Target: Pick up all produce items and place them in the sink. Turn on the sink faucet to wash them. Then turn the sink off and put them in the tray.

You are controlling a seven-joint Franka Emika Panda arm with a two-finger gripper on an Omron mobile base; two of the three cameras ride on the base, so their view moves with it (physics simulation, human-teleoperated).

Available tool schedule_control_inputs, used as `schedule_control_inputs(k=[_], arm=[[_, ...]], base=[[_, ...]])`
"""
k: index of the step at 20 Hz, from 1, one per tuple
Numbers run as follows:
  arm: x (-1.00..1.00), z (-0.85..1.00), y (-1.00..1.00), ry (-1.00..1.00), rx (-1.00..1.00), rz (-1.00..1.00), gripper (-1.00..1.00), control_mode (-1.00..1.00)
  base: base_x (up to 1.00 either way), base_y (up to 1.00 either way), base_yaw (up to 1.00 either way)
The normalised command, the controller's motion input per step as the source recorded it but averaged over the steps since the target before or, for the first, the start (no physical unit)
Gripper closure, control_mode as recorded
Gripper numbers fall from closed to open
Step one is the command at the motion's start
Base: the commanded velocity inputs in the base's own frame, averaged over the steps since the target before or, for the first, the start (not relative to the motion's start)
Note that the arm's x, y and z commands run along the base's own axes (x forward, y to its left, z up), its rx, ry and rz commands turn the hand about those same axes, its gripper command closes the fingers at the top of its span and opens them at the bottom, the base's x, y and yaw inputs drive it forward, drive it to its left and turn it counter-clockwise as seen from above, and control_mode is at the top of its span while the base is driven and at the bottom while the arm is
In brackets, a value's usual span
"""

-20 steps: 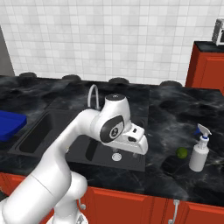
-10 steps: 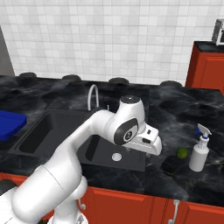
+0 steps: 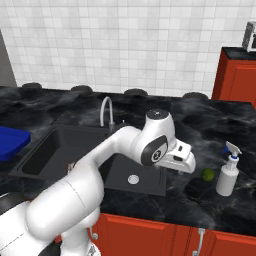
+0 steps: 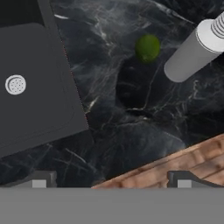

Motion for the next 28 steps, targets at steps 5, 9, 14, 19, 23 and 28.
schedule_control_inputs(k=[5,9,14,19,23,28], arm=[[0.42,0.0,-0.17,0.0,-0.05,-0.03,-1.0,-1.0],[0.37,-0.02,-0.23,0.01,-0.03,-0.02,-1.0,-1.0],[0.27,-0.04,-0.32,0.02,-0.01,-0.03,-1.0,-1.0],[0.23,-0.1,-0.31,0.03,0.0,-0.03,-1.0,-1.0],[0.2,-0.17,-0.22,0.02,0.0,-0.05,-1.0,-1.0],[0.18,-0.23,-0.23,0.03,0.01,-0.05,-1.0,-1.0]], base=[[0.0,0.0,0.0],[0.0,0.0,0.0],[0.0,0.0,0.0],[0.0,0.0,0.0],[0.0,0.0,0.0],[0.0,0.0,0.0]])
